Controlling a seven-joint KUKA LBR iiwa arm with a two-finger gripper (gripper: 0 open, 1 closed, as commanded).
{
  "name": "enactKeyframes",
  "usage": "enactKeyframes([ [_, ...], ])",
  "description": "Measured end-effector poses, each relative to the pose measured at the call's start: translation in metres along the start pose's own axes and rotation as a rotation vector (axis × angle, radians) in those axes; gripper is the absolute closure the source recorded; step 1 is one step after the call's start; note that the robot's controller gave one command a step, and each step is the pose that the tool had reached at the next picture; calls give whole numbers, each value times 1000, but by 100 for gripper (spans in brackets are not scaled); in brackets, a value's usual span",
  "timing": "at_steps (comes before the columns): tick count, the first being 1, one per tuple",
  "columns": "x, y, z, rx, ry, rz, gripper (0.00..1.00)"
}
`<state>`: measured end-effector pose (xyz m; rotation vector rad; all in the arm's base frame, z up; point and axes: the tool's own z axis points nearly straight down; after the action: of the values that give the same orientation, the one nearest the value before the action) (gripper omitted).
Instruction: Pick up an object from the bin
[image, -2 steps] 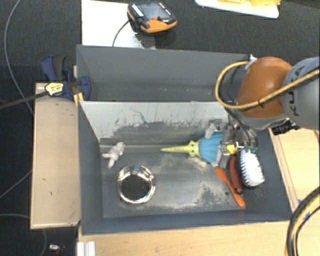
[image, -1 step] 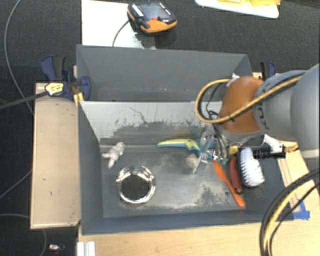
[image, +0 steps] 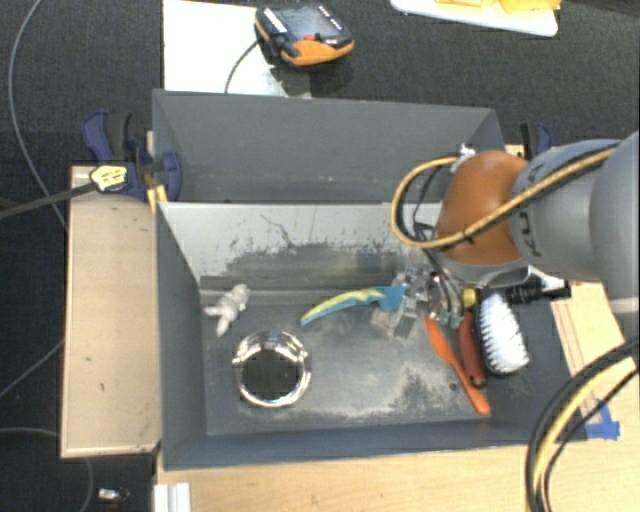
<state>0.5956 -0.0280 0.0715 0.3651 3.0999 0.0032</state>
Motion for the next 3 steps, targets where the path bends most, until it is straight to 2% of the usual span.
enactKeyframes([
  [1,1,-3,-1,0,2,-60,100],
  [2,3,-2,-26,1,10,-46,100],
  [3,1,-3,-79,1,9,-54,100],
])
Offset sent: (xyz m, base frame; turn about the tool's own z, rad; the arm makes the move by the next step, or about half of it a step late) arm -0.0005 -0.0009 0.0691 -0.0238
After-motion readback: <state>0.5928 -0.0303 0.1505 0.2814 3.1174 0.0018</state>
